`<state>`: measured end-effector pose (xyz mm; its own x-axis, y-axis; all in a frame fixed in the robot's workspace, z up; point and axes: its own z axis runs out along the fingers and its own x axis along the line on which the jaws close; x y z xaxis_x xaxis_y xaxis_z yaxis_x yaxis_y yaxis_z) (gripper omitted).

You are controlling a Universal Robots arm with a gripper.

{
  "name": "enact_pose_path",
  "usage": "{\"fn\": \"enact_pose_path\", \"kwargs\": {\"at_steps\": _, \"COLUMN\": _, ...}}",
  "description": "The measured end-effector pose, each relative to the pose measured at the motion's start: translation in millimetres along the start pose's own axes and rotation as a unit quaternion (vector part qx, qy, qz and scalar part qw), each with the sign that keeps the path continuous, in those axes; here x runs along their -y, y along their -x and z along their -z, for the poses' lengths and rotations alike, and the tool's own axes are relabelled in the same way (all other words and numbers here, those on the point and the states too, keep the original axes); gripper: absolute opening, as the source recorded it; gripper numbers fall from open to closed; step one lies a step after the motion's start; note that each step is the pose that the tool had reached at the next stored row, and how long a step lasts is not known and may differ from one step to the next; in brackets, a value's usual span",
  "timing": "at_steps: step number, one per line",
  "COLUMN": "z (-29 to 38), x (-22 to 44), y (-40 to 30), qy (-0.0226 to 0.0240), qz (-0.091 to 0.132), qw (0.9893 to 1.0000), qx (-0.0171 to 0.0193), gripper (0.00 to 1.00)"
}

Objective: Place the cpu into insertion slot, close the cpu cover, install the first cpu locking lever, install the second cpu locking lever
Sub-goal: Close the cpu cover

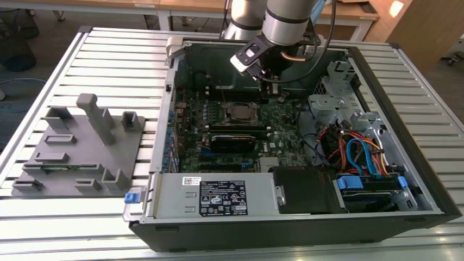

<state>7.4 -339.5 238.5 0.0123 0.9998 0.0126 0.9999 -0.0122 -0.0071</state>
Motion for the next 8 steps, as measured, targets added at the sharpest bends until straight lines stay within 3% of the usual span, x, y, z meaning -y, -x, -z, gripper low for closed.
{"fn": "enact_pose_path", "kwargs": {"at_steps": 8, "z": 0.0, "x": 0.4, "y": 0.0, "qy": 0.0, "qz": 0.0, "qw": 1.0, "qx": 0.0, "gripper": 0.1}}
